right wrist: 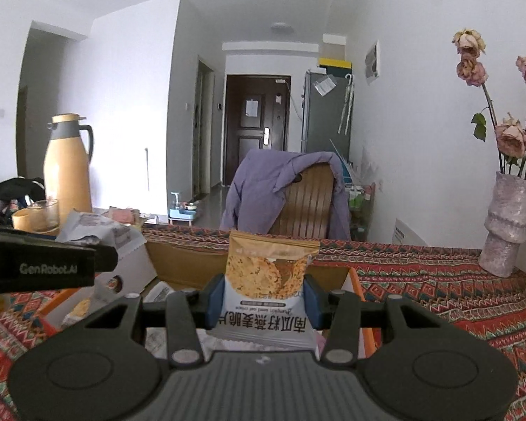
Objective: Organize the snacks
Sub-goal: 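Open both grippers to drop the snacks into the box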
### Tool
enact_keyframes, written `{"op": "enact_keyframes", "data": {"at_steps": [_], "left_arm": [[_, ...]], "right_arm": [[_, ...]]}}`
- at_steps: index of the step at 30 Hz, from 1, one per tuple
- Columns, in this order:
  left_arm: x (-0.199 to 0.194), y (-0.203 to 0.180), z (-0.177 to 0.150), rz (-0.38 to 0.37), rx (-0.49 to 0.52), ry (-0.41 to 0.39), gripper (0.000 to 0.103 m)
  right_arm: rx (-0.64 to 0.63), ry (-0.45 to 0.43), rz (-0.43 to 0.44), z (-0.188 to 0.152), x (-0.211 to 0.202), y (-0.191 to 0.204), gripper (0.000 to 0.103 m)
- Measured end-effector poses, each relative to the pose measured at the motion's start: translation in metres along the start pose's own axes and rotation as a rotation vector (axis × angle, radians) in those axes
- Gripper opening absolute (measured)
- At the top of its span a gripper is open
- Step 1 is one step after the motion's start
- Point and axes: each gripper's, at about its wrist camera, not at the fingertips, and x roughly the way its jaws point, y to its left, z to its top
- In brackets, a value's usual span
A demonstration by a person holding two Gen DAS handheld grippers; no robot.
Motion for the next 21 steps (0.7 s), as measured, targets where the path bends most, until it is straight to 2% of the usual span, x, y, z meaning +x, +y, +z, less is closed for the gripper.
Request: {"op": "enact_keyframes", "data": {"at_steps": [5,7,8,9,10,11,12,14,21], "left_arm": [[0.022,0.002,0.0,0.015,-0.012,0.035,0.047],[0.027,0.006,-0.004,0.011,-0.026,0.045,0.057],[0.027,0.008,-0.006,0.013,-0.029,0.042,0.061],[0.026,0.011,-0.009,0.01,-0.034,0.032,0.073],[0.024,0.013,-0.011,0.01,-0.04,0.025,0.087],[0.023,0.016,-0.012,0.012,-0.049,0.018,0.094],[0.021,0.018,-0.013,0.017,-0.062,0.004,0.103],[0.015,0.023,-0.014,0.014,-0.084,-0.023,0.103],[-0.011,0.031,-0.017,-0.011,-0.093,-0.071,0.103]], "right_arm": [[-0.004,0.062,-0.023,0.001,0.025,0.0,0.046],[0.006,0.09,-0.02,-0.003,0.031,-0.002,0.051],[0.014,0.095,-0.021,-0.005,0.032,-0.003,0.063],[0.021,0.095,-0.021,-0.007,0.031,-0.005,0.083],[0.03,0.092,-0.019,-0.009,0.03,-0.007,0.089],[0.04,0.086,-0.019,-0.01,0.028,-0.009,0.097],[0.048,0.084,-0.018,-0.011,0.026,-0.011,0.1],[0.068,0.092,-0.003,-0.012,0.023,-0.015,0.103],[0.075,0.082,0.012,-0.012,0.008,-0.018,0.103]]}}
